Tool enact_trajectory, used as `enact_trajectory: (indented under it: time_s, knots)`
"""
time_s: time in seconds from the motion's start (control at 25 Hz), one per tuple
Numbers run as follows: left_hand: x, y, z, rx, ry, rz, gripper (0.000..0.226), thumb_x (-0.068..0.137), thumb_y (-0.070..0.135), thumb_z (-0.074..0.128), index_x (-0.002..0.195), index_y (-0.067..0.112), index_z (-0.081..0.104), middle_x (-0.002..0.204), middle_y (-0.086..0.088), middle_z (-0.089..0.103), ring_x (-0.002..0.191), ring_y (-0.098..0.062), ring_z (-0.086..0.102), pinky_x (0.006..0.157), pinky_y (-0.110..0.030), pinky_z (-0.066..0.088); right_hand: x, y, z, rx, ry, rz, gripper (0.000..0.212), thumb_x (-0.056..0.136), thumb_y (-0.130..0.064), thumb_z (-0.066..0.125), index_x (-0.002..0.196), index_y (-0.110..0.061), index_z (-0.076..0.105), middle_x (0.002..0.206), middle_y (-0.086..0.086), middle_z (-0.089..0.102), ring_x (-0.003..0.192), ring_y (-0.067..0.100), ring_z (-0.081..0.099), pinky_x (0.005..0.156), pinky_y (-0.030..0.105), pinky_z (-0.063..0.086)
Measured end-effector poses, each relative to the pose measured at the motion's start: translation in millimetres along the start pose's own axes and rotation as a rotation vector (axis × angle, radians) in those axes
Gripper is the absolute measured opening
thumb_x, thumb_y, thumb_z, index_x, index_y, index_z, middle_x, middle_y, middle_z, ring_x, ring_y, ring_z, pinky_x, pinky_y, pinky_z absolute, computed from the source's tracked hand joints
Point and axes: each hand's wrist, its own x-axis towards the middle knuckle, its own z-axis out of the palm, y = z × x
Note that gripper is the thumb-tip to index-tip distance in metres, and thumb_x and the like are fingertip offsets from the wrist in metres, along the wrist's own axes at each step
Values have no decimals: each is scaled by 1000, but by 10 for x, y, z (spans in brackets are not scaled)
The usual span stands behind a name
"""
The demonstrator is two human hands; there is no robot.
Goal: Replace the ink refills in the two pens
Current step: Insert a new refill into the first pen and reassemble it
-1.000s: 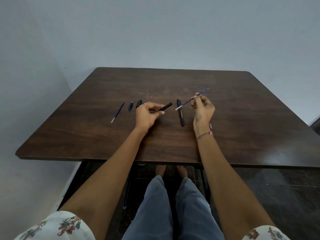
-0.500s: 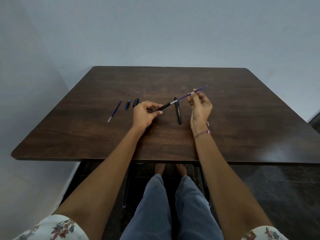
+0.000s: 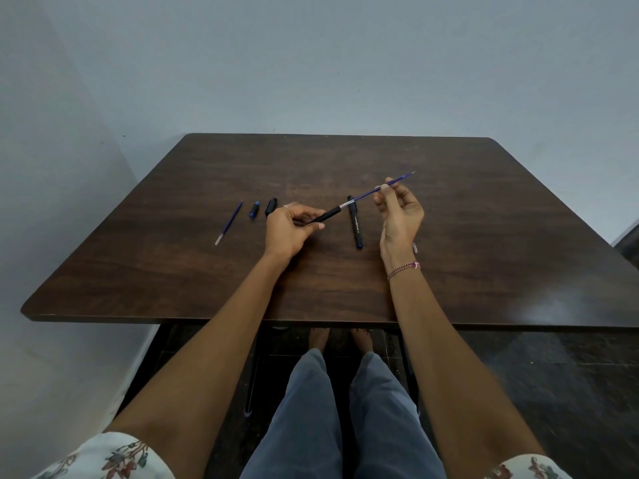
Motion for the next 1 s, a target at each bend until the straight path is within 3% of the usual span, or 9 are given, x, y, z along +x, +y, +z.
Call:
enact_trajectory:
  time_s: [0.2,0.4,0.68,0.84,1.0]
  knots:
    - [-11,5,-5,-27,4,7,30,71,4,79,96,21,74,94,7,68,85,-5,61,77,-16,50,-9,7,-9,4,-12,0,12,85,2,65,90,-9,69,74,-1,68,63,6,64,65,19,54]
    - [-22,15,5,-25,1,6,31,71,5,78,97,20,74,94,8,67,84,-4,60,74,-13,48,-16,20,6,-45,-58,-3,13,85,2,66,91,-9,68,78,3,69,62,6,64,64,19,54]
    - [1,0,-2,-29,13,5,29,72,6,78,98,20,74,93,7,67,81,-2,59,68,0,43,-59,113,21,-347,-290,-115,9,84,-7,69,91,-13,66,79,3,68,72,13,67,69,26,55]
    - [2,-31,4,-61,30,15,29,71,6,79,95,21,74,92,5,69,78,-1,59,68,-2,44,-88,178,39,-578,-384,-186,8,84,-16,72,91,-17,67,86,8,71,84,24,68,75,33,57]
    - [11,-42,9,-77,40,15,29,71,7,79,91,27,72,90,8,68,77,0,59,67,-2,44,-113,171,52,-547,-403,-191,8,89,-16,67,96,-18,68,83,-2,70,75,8,66,66,21,55]
